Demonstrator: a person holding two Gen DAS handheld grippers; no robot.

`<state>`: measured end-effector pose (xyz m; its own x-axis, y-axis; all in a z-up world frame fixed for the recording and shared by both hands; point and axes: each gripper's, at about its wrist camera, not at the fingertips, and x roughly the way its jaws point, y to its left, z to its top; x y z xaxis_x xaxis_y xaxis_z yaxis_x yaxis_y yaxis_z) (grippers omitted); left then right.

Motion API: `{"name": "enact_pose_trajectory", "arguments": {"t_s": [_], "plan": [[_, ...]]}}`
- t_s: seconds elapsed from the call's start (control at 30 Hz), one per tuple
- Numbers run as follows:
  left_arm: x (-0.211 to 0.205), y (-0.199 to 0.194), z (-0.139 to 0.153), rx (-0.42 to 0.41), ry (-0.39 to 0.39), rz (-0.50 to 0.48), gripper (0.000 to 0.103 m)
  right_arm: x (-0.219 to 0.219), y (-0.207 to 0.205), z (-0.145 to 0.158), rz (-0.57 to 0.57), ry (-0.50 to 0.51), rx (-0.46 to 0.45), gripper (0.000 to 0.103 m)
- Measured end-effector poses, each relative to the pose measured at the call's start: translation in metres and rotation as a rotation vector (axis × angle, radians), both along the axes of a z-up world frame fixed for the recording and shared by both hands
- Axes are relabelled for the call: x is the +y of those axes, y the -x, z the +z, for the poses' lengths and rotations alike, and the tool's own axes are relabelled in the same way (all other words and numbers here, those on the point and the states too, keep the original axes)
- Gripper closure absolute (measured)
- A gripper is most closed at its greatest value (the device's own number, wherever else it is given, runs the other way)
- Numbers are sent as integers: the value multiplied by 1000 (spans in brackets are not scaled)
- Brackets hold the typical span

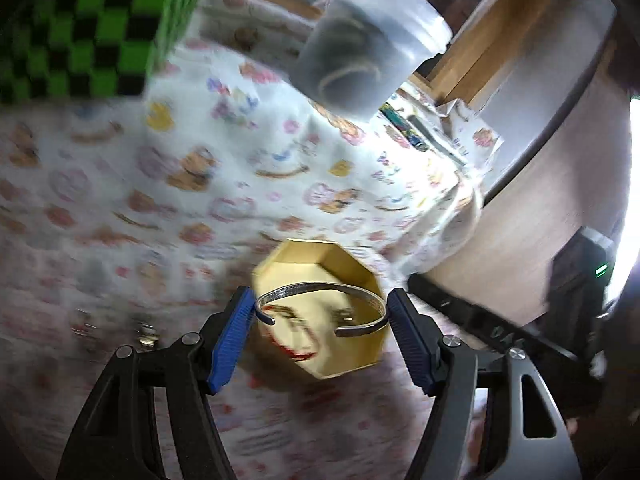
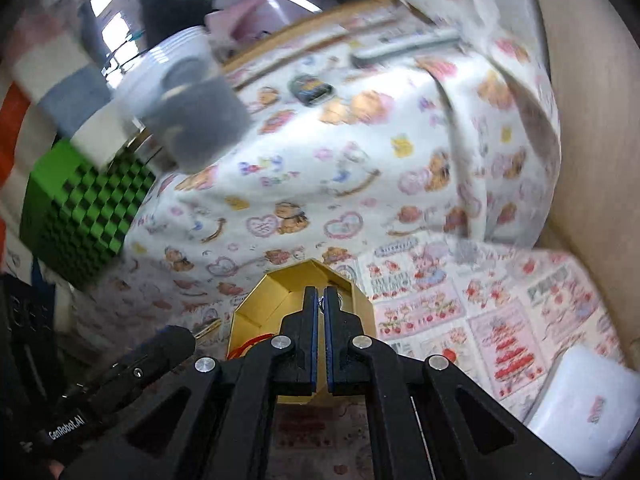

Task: Organize jewelry
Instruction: 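Carry the bangle and charm over the gold box and open both tools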

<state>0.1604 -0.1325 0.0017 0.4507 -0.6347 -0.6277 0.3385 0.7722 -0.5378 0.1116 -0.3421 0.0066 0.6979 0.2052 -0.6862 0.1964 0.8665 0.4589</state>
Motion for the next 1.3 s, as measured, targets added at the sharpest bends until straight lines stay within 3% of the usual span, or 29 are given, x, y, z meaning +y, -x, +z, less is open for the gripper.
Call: {"name": "enact_pose_trajectory", "arguments": {"t_s": [0.1, 0.37, 0.63, 0.83, 0.9, 0.97, 1.2, 1.27, 1.3], "plan": [[0, -6, -10, 60, 75, -10, 36, -1, -7, -10, 39, -67, 22, 100], [6, -11, -19, 67, 114, 0, 35, 6, -4, -10, 55, -105, -8, 100], [21, 9, 8, -76, -50, 66, 31, 16, -5, -3, 89, -81, -28, 96], [45, 32, 30, -206, -166, 157, 30, 38, 1, 10, 131, 44, -81, 93], [53, 40, 37, -242, -188, 188, 26, 43, 4, 13, 145, 66, -96, 87], [59, 48, 43, -285, -224, 208, 22, 51, 7, 18, 149, 110, -120, 73], [76, 65, 46, -355, -302, 257, 12, 70, 17, 30, 140, 242, -199, 71], [78, 65, 44, -364, -333, 289, 1, 74, 19, 32, 147, 251, -212, 68], [79, 64, 41, -359, -364, 303, 0, 75, 20, 32, 148, 260, -216, 65]]}}
